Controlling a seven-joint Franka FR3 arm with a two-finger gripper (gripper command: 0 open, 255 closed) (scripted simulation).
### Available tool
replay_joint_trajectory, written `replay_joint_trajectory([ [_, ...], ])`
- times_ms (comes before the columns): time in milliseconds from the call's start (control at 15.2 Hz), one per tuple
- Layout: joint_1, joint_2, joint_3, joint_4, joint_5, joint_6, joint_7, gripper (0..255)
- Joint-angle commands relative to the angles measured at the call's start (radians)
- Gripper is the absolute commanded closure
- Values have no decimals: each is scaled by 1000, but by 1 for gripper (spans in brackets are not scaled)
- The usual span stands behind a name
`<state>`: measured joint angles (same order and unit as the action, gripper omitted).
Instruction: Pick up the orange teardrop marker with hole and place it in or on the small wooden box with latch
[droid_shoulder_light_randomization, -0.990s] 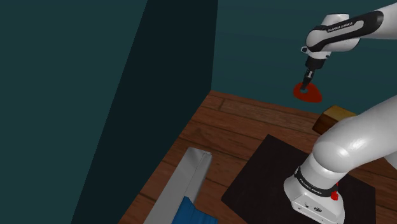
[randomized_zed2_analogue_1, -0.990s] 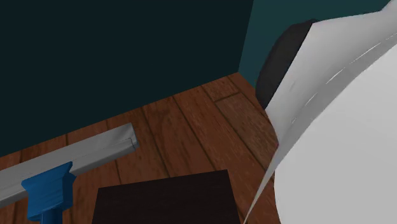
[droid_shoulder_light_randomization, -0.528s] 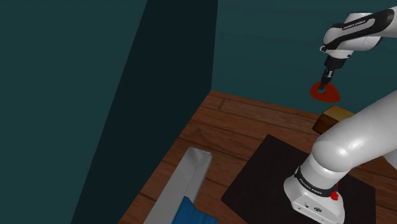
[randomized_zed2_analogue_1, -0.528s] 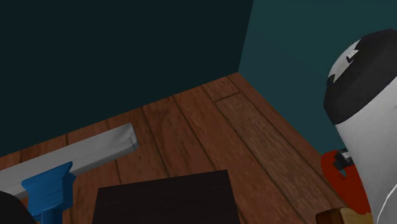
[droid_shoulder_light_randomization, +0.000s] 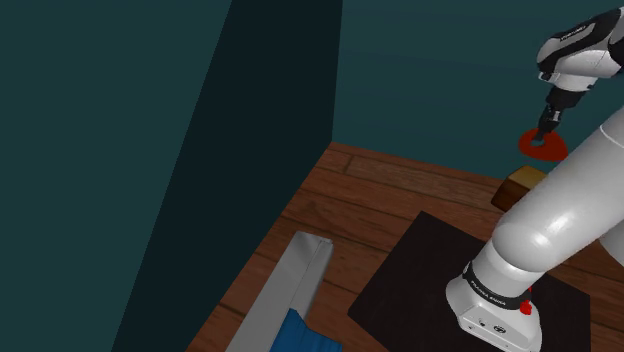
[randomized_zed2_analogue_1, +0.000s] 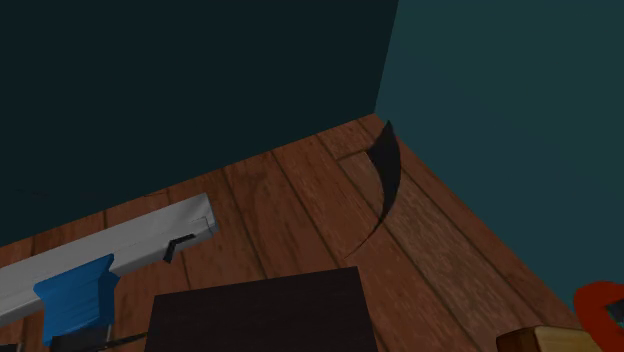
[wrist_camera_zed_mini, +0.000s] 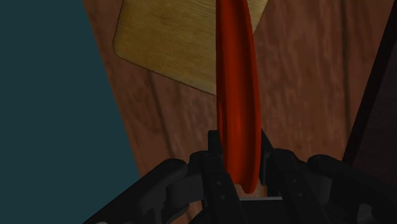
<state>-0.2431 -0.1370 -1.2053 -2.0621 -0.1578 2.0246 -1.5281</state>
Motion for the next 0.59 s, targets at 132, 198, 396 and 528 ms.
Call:
replay_joint_trajectory([
  [132,-42,295,-132,117,316,-25,-309,255],
  [198,-109,358,-108,151,381,-43,-371,255],
  [396,-189,381,-43,155,403,-27,-396,255],
  [528,-201,394,-31,138,419,-4,-406,255],
])
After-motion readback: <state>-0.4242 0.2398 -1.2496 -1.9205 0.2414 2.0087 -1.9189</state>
